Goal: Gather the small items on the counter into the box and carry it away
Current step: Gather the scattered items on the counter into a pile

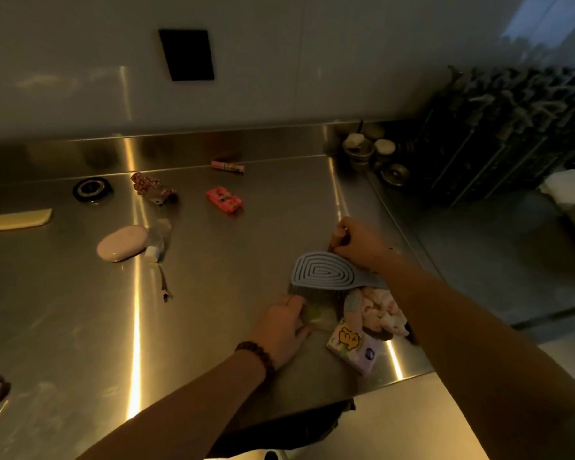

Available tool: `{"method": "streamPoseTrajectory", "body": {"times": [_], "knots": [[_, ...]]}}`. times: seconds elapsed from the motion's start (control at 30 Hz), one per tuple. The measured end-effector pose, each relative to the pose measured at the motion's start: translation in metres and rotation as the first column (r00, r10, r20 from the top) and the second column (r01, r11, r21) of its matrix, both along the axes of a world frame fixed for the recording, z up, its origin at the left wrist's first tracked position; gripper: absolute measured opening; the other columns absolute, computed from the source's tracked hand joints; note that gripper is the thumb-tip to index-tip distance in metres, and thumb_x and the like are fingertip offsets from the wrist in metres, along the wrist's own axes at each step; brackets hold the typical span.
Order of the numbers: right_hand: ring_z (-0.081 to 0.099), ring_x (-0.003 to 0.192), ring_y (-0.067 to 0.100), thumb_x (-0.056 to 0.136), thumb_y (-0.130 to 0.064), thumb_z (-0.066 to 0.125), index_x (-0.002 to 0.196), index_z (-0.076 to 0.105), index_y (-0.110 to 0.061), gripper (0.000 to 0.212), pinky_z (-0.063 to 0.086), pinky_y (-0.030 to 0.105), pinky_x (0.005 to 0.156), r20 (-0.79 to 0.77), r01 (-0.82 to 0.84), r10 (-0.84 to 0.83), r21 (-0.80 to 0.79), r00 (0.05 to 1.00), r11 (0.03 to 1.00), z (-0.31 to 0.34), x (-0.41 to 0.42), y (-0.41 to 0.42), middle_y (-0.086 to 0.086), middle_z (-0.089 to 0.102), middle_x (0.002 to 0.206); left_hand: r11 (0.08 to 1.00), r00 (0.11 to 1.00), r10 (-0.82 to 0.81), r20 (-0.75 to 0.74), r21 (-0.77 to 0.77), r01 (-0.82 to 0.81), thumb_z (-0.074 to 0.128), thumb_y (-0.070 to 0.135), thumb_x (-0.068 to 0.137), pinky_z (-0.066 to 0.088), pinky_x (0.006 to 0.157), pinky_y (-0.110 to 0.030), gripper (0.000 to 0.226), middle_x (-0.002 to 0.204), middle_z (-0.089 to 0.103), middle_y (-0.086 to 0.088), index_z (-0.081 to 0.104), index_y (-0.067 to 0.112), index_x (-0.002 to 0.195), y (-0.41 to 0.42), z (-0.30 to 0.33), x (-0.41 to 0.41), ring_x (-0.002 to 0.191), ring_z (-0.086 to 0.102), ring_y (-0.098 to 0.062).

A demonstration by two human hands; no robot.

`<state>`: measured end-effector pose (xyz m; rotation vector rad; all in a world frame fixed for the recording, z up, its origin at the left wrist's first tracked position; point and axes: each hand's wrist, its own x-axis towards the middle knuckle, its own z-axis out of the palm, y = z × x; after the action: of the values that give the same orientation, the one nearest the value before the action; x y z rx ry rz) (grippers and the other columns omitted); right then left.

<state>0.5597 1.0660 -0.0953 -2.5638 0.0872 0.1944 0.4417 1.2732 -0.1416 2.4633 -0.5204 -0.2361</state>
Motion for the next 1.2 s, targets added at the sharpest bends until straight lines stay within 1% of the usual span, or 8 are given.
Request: {"method": "streamPoseTrajectory", "body": {"times": [0.17,0.3,0.47,0.73,0.83,0.97,1.07,1.2], "knots": [[0.058,0.090,0.020,0.074,-0.017,0.070,0.100,0.051,-0.025,0.033,0.041,0.024,0.063,-0.082,-0.016,0.018,0.028,0.996,0.999,0.013,-0.005,0.001,-0.008,0.052,0.083,1.000,0.999,0.028,0.039,0.009,-0.029,0.057,0.039,0.087,0.034,0.100,-0.025,0.056,0.135,0.047,-0.001,0.039,0.020,0.136,0.017,0.006,-0.001,0.120,0.043,-0.016],[0.059,0.091,0.017,0.078,-0.026,0.067,0.128,0.047,-0.023,0.053,0.050,0.032,0.076,-0.052,0.004,0.004,0.151,0.999,0.989,0.038,-0.013,0.022,-0.003,0.057,0.106,0.992,0.993,0.104,0.059,0.060,-0.107,0.052,0.045,0.088,0.031,0.108,-0.030,0.063,0.142,0.041,-0.002,0.033,0.018,0.141,0.044,0.016,0.003,0.128,0.038,-0.019],[0.037,0.131,0.026,0.086,-0.019,0.063,0.134,0.045,-0.009,0.052,0.027,0.033,0.108,0.046,-0.250,0.248,0.044,0.968,0.967,0.054,-0.017,0.097,0.014,0.041,0.141,0.944,0.949,0.310,0.059,0.104,-0.315,0.053,0.048,0.085,0.030,0.110,-0.036,0.072,0.147,0.034,-0.005,0.024,0.019,0.145,0.089,0.028,0.009,0.132,0.034,-0.022],[0.042,0.126,0.030,0.083,-0.016,0.066,0.127,0.051,-0.004,0.048,0.028,0.030,0.107,0.055,-0.595,0.592,0.066,0.804,0.801,0.026,-0.033,0.238,0.019,0.046,0.132,0.754,0.743,0.606,0.284,0.095,-0.650,0.057,0.052,0.079,0.024,0.112,-0.035,0.077,0.145,0.036,-0.009,0.033,0.013,0.141,0.199,0.039,-0.030,0.134,0.033,-0.026],[0.046,0.121,0.029,0.083,-0.025,0.066,0.126,0.051,-0.009,0.048,0.034,0.033,0.103,0.066,-0.572,0.568,0.078,0.820,0.816,0.018,-0.039,0.281,0.016,0.047,0.130,0.620,0.636,0.708,0.306,0.161,-0.768,0.058,0.053,0.078,0.021,0.114,-0.039,0.082,0.149,0.031,-0.010,0.029,0.012,0.142,0.249,0.038,-0.058,0.137,0.025,-0.027],[0.048,0.122,0.029,0.086,-0.046,0.059,0.136,0.037,-0.006,0.068,0.041,0.039,0.100,-0.006,-0.426,0.428,-0.103,0.904,0.899,0.000,-0.048,0.322,0.015,0.047,0.135,0.436,0.499,0.827,0.260,0.263,-0.860,0.060,0.062,0.074,0.015,0.114,-0.040,0.094,0.152,0.023,-0.008,0.021,0.013,0.144,0.305,0.027,-0.091,0.141,0.015,-0.027],[0.054,0.116,0.028,0.092,-0.035,0.052,0.129,0.046,-0.008,0.046,0.047,0.038,0.096,-0.067,-0.383,0.377,-0.187,0.924,0.905,-0.012,-0.052,0.339,0.013,0.054,0.129,0.357,0.431,0.872,0.233,0.301,-0.884,0.059,0.066,0.071,0.024,0.111,-0.040,0.093,0.146,0.028,-0.006,0.025,0.015,0.140,0.328,0.018,-0.103,0.134,0.025,-0.026],[0.060,0.108,0.027,0.095,-0.013,0.041,0.120,0.050,-0.009,0.027,0.051,0.036,0.090,-0.014,-0.307,0.318,-0.303,0.948,0.902,-0.020,-0.051,0.349,0.013,0.061,0.120,0.364,0.408,0.896,0.176,0.236,-0.901,0.064,0.058,0.072,0.040,0.103,-0.038,0.078,0.131,0.038,-0.002,0.032,0.017,0.130,0.344,0.010,-0.097,0.118,0.040,-0.022]]}}
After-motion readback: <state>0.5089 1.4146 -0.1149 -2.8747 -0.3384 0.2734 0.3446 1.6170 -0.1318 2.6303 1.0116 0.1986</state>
